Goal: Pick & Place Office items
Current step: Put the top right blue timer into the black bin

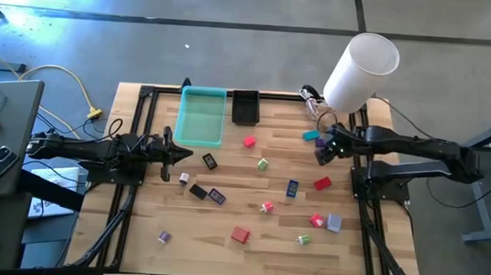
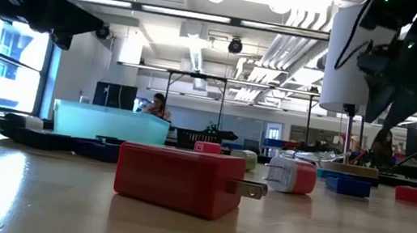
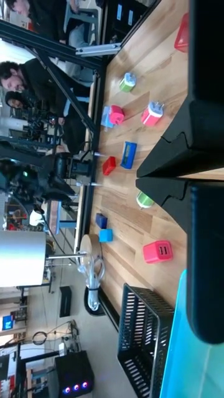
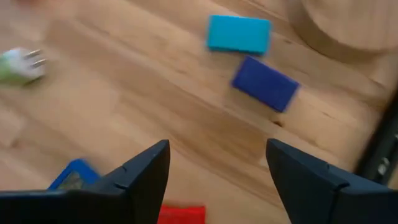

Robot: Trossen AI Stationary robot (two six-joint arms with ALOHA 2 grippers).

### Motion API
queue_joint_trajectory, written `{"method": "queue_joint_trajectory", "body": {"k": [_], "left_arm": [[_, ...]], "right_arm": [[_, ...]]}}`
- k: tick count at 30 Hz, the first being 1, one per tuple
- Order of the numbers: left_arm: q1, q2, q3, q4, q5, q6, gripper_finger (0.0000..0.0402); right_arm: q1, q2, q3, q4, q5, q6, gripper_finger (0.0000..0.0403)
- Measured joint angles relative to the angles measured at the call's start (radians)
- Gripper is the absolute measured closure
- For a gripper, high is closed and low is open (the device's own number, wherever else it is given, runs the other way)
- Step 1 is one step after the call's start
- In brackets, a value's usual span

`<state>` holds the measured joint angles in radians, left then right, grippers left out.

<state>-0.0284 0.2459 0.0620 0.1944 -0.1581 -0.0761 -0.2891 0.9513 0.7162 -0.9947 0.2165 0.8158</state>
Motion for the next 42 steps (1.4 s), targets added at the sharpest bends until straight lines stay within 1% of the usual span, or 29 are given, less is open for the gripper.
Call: {"method": "queue_joint_trajectory", "body": {"k": [4,7,9,12,15,19,24,31,38,42], "left_arm": [[0.000,0.000,0.000,0.000,0.000,0.001,0.0401],[0.000,0.000,0.000,0.000,0.000,0.007,0.0401],[0.000,0.000,0.000,0.000,0.000,0.008,0.0401],[0.000,0.000,0.000,0.000,0.000,0.008,0.0401],[0.000,0.000,0.000,0.000,0.000,0.021,0.0401],[0.000,0.000,0.000,0.000,0.000,0.051,0.0401],[0.000,0.000,0.000,0.000,0.000,0.048,0.0401],[0.000,0.000,0.000,0.000,0.000,0.047,0.0401],[0.000,0.000,0.000,0.000,0.000,0.034,0.0401],[0.000,0.000,0.000,0.000,0.000,0.032,0.0401]], "right_arm": [[-0.103,0.059,0.000,0.001,-0.020,0.023,0.0147],[-0.161,0.107,0.000,0.026,-0.028,-0.007,0.0147],[-0.190,0.141,0.000,0.046,-0.039,-0.055,0.0147],[-0.214,0.186,0.000,0.080,-0.035,-0.211,0.0147],[-0.225,0.225,0.000,0.121,-0.035,-0.390,0.0147],[-0.229,0.260,0.000,0.150,-0.040,-0.503,0.0147],[-0.229,0.307,0.000,0.173,-0.034,-0.550,0.0147],[-0.229,0.400,0.000,0.186,0.053,-0.568,0.0147],[-0.230,0.485,-0.001,0.230,0.083,-0.681,0.0147],[-0.230,0.509,-0.001,0.241,0.147,-0.758,0.0147]]}}
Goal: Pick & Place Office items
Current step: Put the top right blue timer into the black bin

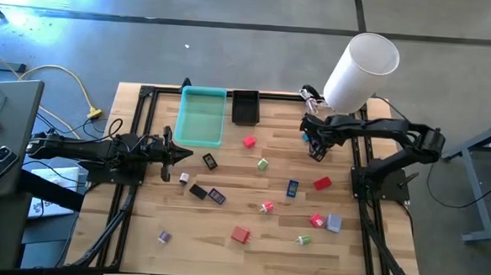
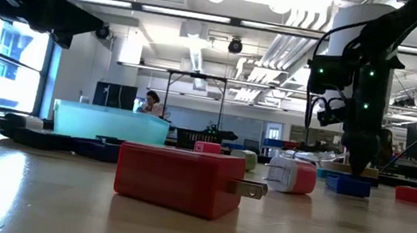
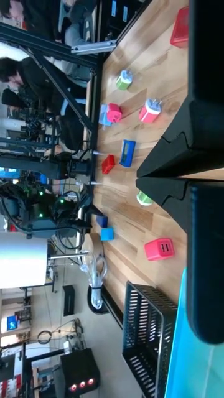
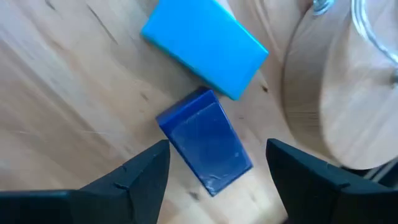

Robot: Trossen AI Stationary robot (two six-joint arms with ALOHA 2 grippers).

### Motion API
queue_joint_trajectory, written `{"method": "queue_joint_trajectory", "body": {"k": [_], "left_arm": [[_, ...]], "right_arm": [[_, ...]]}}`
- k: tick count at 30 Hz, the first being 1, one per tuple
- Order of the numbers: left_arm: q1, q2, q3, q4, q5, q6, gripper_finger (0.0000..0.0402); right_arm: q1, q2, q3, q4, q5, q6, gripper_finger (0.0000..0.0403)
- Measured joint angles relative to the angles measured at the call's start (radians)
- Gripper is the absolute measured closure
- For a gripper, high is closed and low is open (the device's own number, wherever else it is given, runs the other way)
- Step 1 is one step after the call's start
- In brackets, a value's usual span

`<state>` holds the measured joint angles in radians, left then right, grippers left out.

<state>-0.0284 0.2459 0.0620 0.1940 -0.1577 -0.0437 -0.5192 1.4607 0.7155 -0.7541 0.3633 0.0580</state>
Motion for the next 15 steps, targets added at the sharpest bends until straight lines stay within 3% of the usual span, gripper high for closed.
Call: {"method": "queue_joint_trajectory", "body": {"k": [6,11,15], "left_arm": [[0.000,0.000,0.000,0.000,0.000,-0.002,0.0401],[0.000,0.000,0.000,0.000,0.000,-0.002,0.0401],[0.000,0.000,0.000,0.000,0.000,-0.014,0.0401]], "right_arm": [[-0.018,0.003,0.000,0.014,-0.014,-0.111,0.0147],[-0.081,0.003,0.000,0.020,-0.184,-0.131,0.0147],[-0.122,0.003,0.000,0.023,-0.228,-0.160,0.0147]]}}
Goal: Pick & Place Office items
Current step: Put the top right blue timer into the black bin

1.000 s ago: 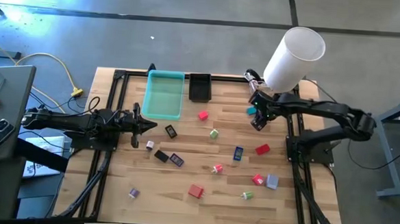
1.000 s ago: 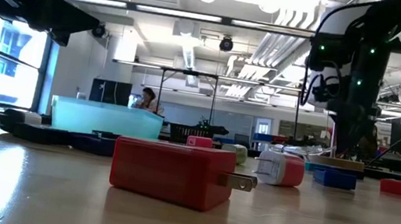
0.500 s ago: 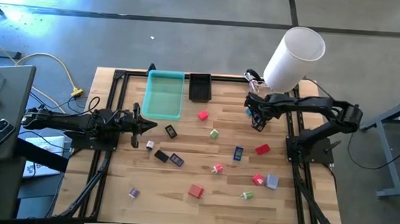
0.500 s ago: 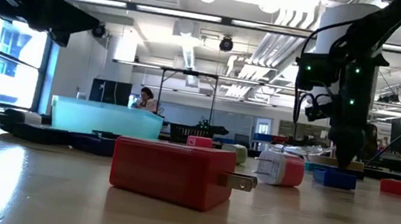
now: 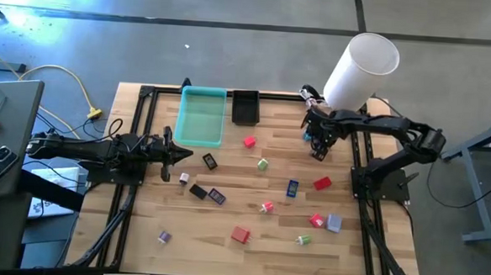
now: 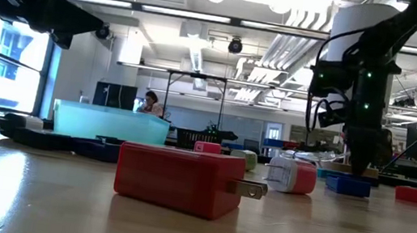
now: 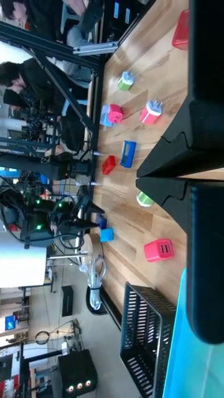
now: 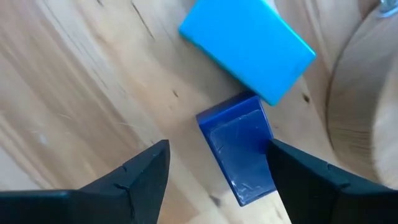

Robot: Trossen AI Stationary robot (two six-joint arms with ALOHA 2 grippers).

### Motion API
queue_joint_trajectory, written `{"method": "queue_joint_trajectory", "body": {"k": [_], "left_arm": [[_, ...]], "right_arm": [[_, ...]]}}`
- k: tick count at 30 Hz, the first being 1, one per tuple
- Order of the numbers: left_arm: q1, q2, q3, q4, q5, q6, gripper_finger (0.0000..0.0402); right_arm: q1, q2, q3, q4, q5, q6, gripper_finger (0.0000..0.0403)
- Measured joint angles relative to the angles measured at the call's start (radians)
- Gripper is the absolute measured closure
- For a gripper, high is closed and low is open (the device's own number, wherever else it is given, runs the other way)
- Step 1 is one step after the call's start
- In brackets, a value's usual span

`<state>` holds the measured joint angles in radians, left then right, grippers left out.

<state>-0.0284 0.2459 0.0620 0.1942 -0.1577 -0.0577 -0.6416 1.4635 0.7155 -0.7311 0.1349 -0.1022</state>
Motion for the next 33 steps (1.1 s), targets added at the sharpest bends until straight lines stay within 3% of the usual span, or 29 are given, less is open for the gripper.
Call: {"method": "queue_joint_trajectory", "body": {"k": [9,19,23,33], "left_arm": [[0.000,0.000,0.000,0.000,0.000,-0.003,0.0401],[0.000,0.000,0.000,0.000,0.000,-0.002,0.0401],[0.000,0.000,0.000,0.000,0.000,-0.002,0.0401],[0.000,0.000,0.000,0.000,0.000,-0.002,0.0401]], "right_arm": [[-0.034,-0.002,0.002,-0.008,-0.077,-0.043,0.0147],[-0.001,-0.006,0.004,-0.043,-0.275,0.001,0.0147],[0.048,-0.024,0.001,-0.045,-0.260,0.001,0.0147],[0.199,-0.045,-0.003,-0.046,-0.078,-0.060,0.0147]]}}
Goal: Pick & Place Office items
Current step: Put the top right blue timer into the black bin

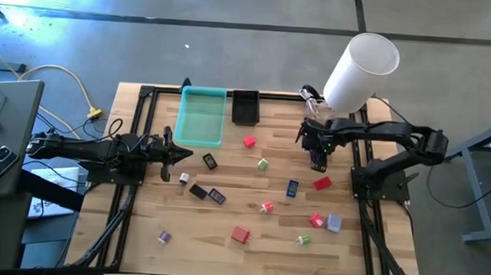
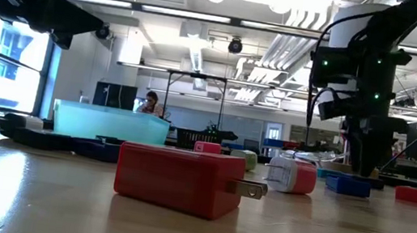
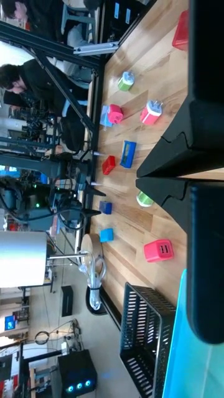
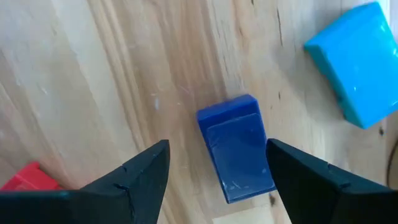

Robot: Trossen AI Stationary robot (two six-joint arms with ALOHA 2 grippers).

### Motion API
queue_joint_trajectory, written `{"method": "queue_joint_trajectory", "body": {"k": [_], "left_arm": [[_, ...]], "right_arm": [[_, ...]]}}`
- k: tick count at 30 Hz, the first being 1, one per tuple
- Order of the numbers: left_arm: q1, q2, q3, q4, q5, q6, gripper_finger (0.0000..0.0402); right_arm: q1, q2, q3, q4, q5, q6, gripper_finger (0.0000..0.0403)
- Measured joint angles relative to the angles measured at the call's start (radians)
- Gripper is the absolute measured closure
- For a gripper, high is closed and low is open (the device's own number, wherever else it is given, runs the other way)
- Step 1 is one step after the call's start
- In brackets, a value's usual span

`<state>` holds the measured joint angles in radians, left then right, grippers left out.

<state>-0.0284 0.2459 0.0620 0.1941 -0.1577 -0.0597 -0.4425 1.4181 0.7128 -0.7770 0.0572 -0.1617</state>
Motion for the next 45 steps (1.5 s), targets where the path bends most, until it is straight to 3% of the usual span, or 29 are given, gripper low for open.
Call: {"method": "queue_joint_trajectory", "body": {"k": [7,17,25,29,35,45], "left_arm": [[0.000,0.000,0.000,0.000,0.000,0.000,0.0401],[0.000,0.000,0.000,0.000,0.000,0.000,0.0401],[0.000,0.000,0.000,0.000,0.000,0.000,0.0401],[0.000,0.000,0.000,-0.005,0.000,0.000,0.0401],[0.000,0.000,0.000,-0.017,0.000,0.000,0.0401],[0.000,0.000,0.000,-0.015,0.000,0.000,0.0401]], "right_arm": [[0.025,0.000,0.001,0.004,0.094,-0.047,0.0147],[-0.081,0.058,0.002,0.004,0.040,-0.078,0.0147],[-0.075,0.161,0.010,0.021,0.022,-0.118,0.0149],[-0.057,0.168,0.010,0.024,0.027,-0.128,0.0176],[-0.031,0.154,0.005,0.017,0.032,-0.119,0.0263],[0.036,0.145,0.004,-0.042,0.103,0.063,0.0264]]}}
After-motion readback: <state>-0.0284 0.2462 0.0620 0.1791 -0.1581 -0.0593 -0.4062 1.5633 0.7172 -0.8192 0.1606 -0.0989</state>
